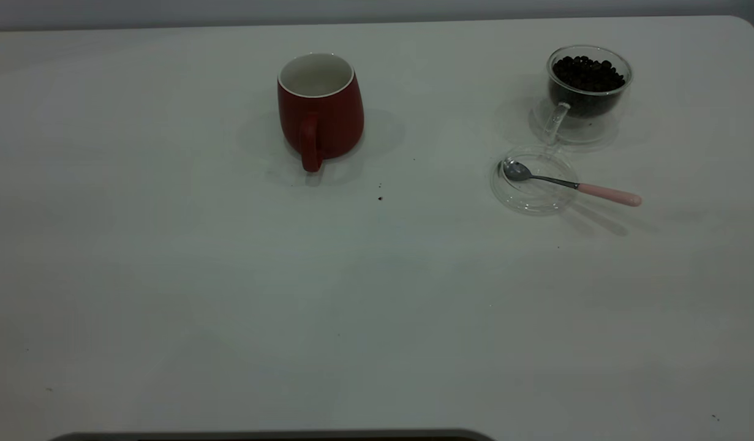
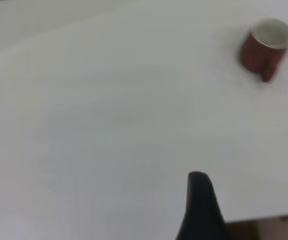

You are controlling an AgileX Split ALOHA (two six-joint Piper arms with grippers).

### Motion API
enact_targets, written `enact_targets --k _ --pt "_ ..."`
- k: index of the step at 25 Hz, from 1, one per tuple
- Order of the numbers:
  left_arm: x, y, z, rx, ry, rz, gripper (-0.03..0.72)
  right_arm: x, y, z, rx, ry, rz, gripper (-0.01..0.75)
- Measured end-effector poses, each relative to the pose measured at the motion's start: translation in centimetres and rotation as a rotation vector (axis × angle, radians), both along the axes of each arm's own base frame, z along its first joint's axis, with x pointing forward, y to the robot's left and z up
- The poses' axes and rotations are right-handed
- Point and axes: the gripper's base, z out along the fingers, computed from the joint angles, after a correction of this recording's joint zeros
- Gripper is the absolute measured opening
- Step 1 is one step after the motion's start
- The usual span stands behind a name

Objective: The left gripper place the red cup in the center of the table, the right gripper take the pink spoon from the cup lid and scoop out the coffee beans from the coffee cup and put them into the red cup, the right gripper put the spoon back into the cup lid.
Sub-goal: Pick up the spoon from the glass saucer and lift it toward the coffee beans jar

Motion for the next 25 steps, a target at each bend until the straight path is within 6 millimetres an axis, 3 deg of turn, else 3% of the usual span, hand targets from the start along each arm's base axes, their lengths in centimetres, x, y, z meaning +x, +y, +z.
enact_targets --k 7,15,25 --pt "-2.3 -0.5 -4.8 -0.046 0.02 -0.153 0.569 0.0 0.0 0.0 0.0 0.0 0.0 0.585" --pt "-1.7 -0.8 -8.6 0.03 0.094 -0.204 0.569 0.0 0.0 0.0 0.0 0.0 0.0 0.585" --pt "-1.4 -0.9 -9.1 0.037 0.099 -0.208 0.569 0.0 0.0 0.0 0.0 0.0 0.0 0.585"
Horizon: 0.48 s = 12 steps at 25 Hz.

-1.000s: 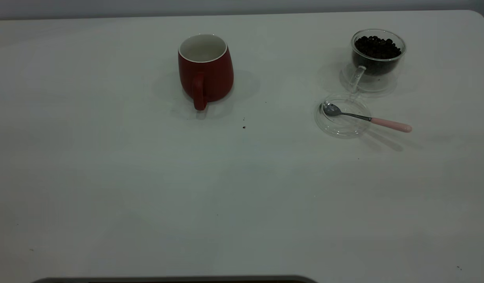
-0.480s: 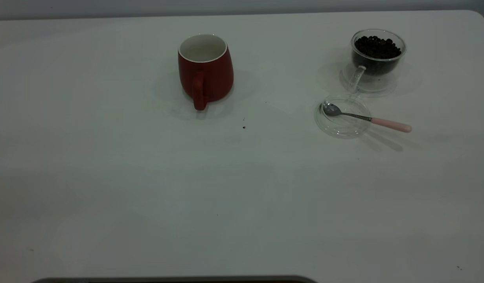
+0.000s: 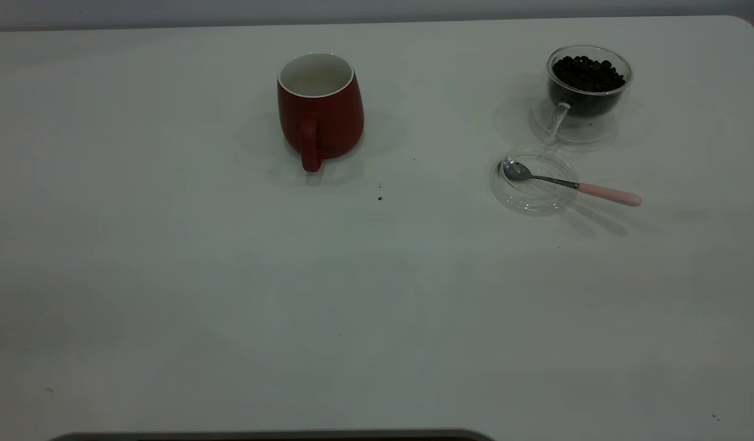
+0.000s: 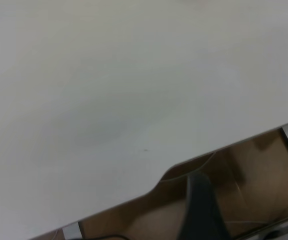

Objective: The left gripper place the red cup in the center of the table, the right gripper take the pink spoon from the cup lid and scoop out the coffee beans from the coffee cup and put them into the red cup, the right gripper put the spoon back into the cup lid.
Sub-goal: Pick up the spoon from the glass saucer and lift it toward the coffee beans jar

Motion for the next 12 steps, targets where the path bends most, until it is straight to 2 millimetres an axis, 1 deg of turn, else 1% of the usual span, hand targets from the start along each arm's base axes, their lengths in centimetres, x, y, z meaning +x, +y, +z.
enact_targets --k 5,9,12 --pt "-0.03 0.01 0.0 0.002 -0.003 0.019 0.569 0.0 0.0 0.0 0.0 0.0 0.0 0.585" --pt "-0.1 0.04 0.01 0.002 -0.008 0.144 0.569 0.0 0.05 0.0 0.005 0.0 0.003 0.585" --pt "-0.63 0.12 0.01 -0.007 -0.047 0.231 0.569 0.0 0.05 0.0 0.005 0.0 0.003 0.585"
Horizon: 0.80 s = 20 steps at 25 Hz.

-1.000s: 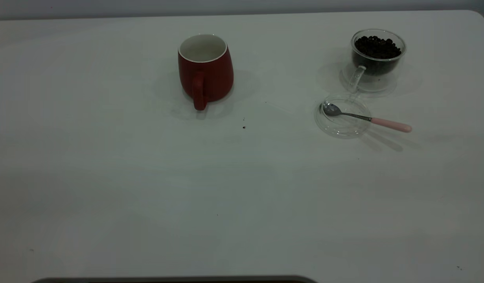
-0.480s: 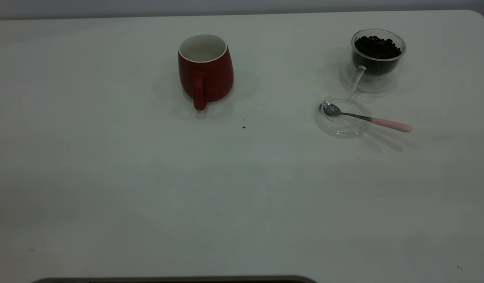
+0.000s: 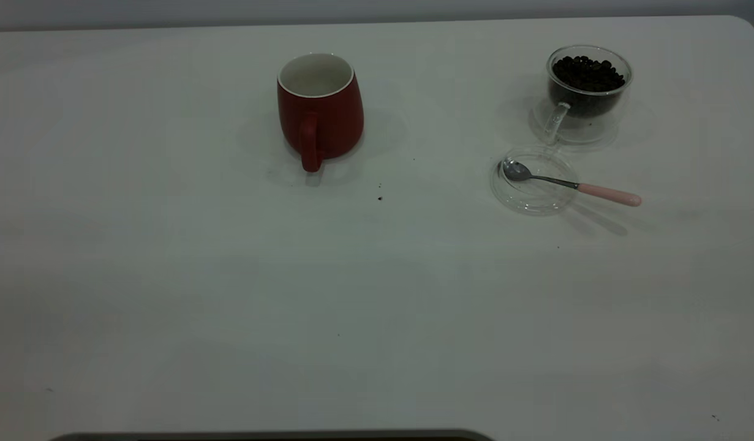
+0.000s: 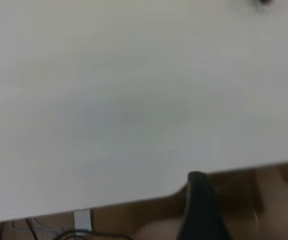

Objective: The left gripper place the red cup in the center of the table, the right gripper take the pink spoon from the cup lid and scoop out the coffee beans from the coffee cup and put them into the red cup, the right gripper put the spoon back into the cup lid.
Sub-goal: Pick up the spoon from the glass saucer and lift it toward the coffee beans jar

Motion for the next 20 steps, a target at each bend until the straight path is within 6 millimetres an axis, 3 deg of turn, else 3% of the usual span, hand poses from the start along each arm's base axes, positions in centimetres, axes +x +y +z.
enact_targets --k 6,20 --pt "-1.19 -0.02 -0.1 -0.007 -0.085 0.114 0.569 0.0 0.0 0.0 0.0 0.0 0.0 0.585" --pt "-1.2 -0.03 -0.1 -0.004 -0.084 0.114 0.569 0.0 0.0 0.0 0.0 0.0 0.0 0.585"
